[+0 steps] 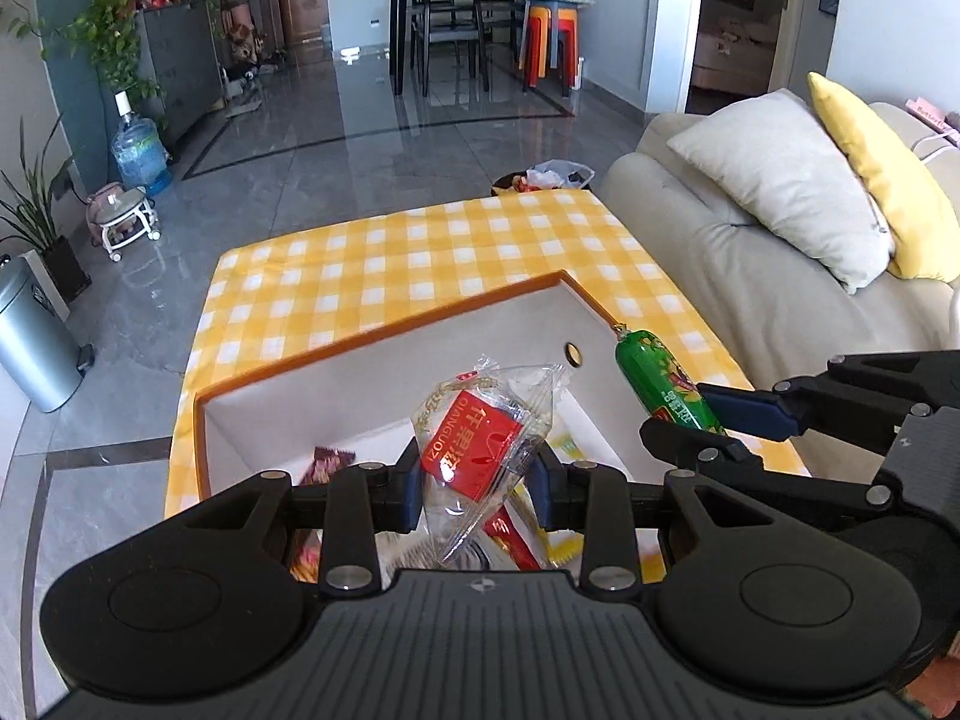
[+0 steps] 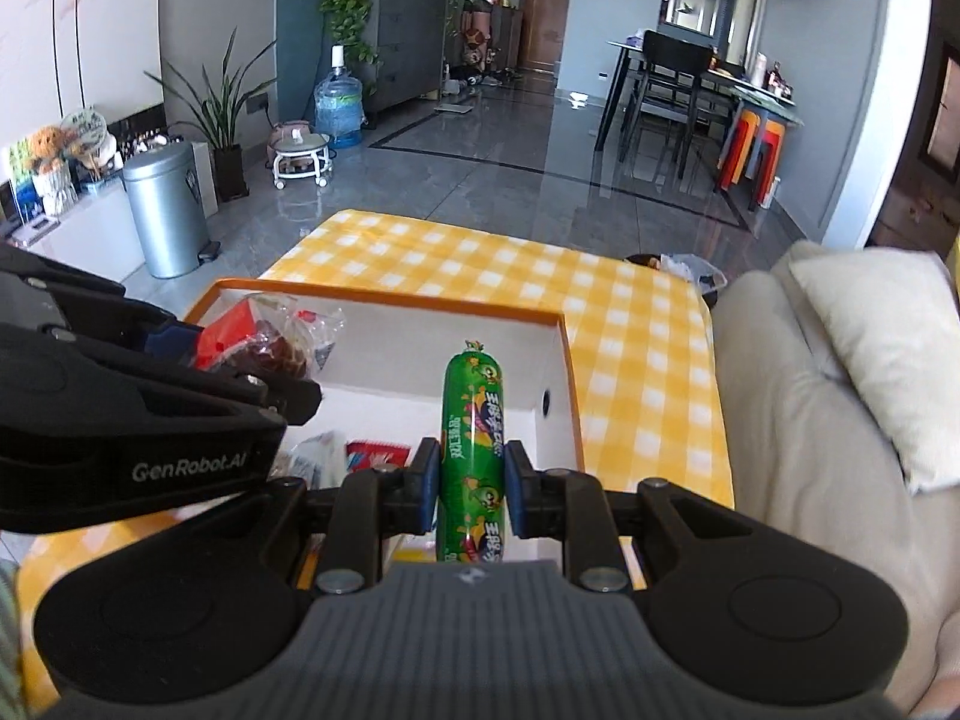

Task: Organize snacks
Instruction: 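Carry the red-labelled snack and green sausage over the box with both tools, then open both tools to drop the snack and sausage into the box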

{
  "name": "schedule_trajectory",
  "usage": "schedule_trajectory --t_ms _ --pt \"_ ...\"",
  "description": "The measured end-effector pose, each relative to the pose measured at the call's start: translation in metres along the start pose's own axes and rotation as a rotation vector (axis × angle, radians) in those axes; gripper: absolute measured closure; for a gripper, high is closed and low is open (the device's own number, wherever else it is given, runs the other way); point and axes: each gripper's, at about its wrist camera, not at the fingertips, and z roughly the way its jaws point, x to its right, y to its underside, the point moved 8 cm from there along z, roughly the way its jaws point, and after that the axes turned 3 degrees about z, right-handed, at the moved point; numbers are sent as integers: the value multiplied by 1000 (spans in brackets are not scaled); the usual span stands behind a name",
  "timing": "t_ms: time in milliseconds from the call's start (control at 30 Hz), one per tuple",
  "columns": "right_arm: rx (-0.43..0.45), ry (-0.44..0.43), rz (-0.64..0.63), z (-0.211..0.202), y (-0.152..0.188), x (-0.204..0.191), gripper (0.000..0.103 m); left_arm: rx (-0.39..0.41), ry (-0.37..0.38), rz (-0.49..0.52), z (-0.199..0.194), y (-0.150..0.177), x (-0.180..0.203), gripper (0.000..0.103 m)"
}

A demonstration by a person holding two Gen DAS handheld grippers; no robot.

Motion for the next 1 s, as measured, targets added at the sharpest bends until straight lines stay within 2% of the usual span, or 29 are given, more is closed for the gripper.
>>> schedule_trajectory --t_ms 100,333,400,633,867,1000 --pt "-21 1 -40 22 -12 -3 85 -24 26 -21 17 -8 -7 65" --pt "-97 33 -137 75 -20 -7 85 -106 -41 70 66 -13 -16 65" --pt "-122 41 -178 91 -16 -9 85 -127 -38 88 78 -10 -17 65" --pt "-188 26 -220 130 -8 -6 84 -217 28 -23 113 4 -35 65" --pt "-224 18 -242 149 0 -7 84 -275 31 -24 135 15 -42 65" --pt "-250 25 -266 161 7 -6 84 -308 50 -65 145 24 -44 65"
